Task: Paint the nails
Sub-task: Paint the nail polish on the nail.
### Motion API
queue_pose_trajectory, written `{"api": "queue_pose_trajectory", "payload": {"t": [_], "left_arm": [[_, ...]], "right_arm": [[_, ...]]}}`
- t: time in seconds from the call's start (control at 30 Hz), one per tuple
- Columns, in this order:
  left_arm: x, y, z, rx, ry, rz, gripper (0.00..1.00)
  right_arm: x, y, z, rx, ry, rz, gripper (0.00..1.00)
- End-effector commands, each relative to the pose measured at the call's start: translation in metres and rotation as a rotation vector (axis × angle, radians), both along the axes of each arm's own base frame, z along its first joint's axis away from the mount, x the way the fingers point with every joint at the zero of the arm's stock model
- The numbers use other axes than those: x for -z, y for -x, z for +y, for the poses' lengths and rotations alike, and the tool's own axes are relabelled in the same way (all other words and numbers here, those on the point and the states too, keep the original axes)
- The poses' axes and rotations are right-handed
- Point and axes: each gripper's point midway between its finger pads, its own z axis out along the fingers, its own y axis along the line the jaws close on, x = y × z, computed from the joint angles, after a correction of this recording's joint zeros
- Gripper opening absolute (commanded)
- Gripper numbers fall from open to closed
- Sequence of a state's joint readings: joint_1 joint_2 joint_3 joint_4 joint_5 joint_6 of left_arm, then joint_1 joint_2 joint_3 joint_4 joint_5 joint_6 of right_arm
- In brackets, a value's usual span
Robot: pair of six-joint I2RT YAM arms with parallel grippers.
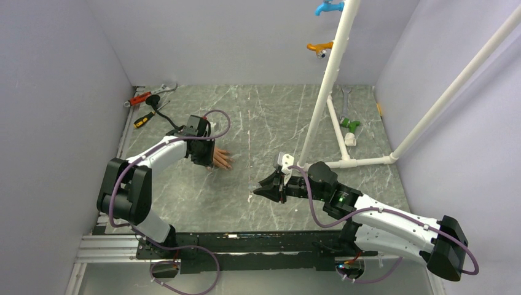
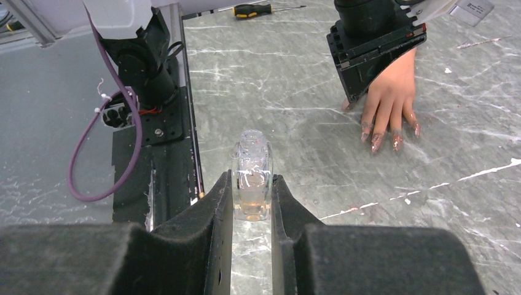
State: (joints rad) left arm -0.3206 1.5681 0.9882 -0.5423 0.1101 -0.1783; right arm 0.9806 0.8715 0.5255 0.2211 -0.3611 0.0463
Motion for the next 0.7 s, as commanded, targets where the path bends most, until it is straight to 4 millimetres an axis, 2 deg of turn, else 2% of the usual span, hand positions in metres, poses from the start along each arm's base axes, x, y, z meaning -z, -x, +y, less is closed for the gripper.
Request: {"api": "queue_pose_trajectory", "payload": {"t": [0.0, 0.67], "left_arm": [[-0.015, -0.013, -0.005, -0.004, 0.016, -0.044, 0.0], [-0.017, -0.024, 0.006, -0.057, 0.058, -0.037, 0.0]], "right_arm": [[-0.031, -0.003, 0.004, -0.004, -0.08, -0.054, 0.0], [-0.027, -0.003, 0.01, -0.021, -0.081, -0.043, 0.0]]}}
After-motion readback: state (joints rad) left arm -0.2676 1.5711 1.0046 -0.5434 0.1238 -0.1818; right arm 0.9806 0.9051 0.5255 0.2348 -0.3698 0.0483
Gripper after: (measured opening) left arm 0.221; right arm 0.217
